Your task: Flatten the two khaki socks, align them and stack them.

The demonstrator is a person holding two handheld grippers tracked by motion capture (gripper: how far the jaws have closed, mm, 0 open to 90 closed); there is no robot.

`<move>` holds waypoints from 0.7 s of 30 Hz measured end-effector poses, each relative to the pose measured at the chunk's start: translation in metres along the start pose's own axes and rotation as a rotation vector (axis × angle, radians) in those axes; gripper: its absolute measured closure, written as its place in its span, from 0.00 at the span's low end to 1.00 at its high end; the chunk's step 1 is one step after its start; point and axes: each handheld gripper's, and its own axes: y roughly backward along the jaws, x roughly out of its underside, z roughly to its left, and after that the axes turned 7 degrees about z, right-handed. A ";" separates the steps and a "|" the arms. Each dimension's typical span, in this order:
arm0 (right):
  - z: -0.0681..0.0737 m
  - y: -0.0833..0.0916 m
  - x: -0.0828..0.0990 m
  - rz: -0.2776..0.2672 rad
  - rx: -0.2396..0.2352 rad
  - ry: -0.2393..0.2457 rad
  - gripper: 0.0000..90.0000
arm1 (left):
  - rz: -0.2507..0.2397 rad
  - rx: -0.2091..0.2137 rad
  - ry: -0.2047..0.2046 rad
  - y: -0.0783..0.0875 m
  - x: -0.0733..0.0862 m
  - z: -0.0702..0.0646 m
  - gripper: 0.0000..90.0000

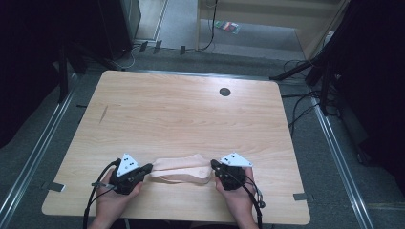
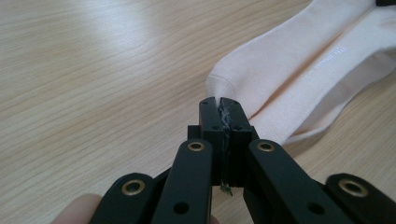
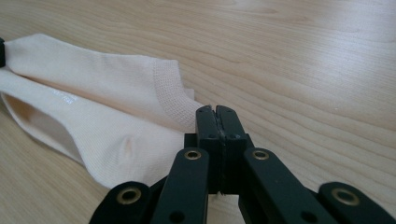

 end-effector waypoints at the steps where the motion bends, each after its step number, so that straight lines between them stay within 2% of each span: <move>1: 0.001 0.001 0.000 0.002 -0.001 -0.002 1.00 | -0.003 0.001 0.002 0.001 0.000 0.000 1.00; 5: 0.003 0.004 0.001 0.001 -0.024 -0.010 1.00 | -0.003 0.018 0.003 0.004 0.000 -0.001 1.00; 9: 0.007 0.001 0.002 -0.002 -0.024 0.019 1.00 | -0.002 0.022 -0.002 -0.003 0.003 -0.002 0.98; 10: 0.007 0.000 0.002 -0.001 -0.018 0.023 1.00 | -0.002 0.021 -0.006 -0.005 0.003 -0.003 0.97; 14: 0.008 -0.005 0.003 -0.017 0.005 0.035 0.99 | -0.002 0.006 -0.019 -0.013 0.005 -0.004 0.80; 16: 0.006 -0.008 0.004 -0.025 0.003 0.031 0.97 | -0.005 0.017 -0.009 -0.014 0.005 -0.003 0.78; 17: 0.005 -0.009 0.004 -0.020 -0.004 0.024 0.94 | -0.006 0.017 -0.007 -0.014 0.004 -0.003 0.76; 19: 0.004 -0.012 0.005 0.006 -0.038 0.017 0.82 | -0.023 0.020 0.004 -0.013 0.004 -0.002 0.71; 21: 0.003 -0.014 0.007 0.004 -0.026 0.014 0.69 | -0.039 0.039 0.025 -0.012 0.004 0.000 0.64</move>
